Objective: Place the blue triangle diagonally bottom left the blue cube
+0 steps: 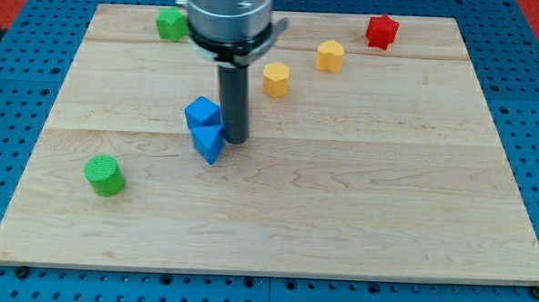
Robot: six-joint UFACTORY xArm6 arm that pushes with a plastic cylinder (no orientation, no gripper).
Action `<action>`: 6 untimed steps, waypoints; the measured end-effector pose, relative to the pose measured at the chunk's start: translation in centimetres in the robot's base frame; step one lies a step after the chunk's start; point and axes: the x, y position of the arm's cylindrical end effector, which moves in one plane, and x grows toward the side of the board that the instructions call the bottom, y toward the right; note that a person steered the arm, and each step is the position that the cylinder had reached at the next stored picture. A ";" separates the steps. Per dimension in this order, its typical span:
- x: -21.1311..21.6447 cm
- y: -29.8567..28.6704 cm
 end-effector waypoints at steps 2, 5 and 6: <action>8.9 1.2; 4.1 -3.1; 4.1 -5.6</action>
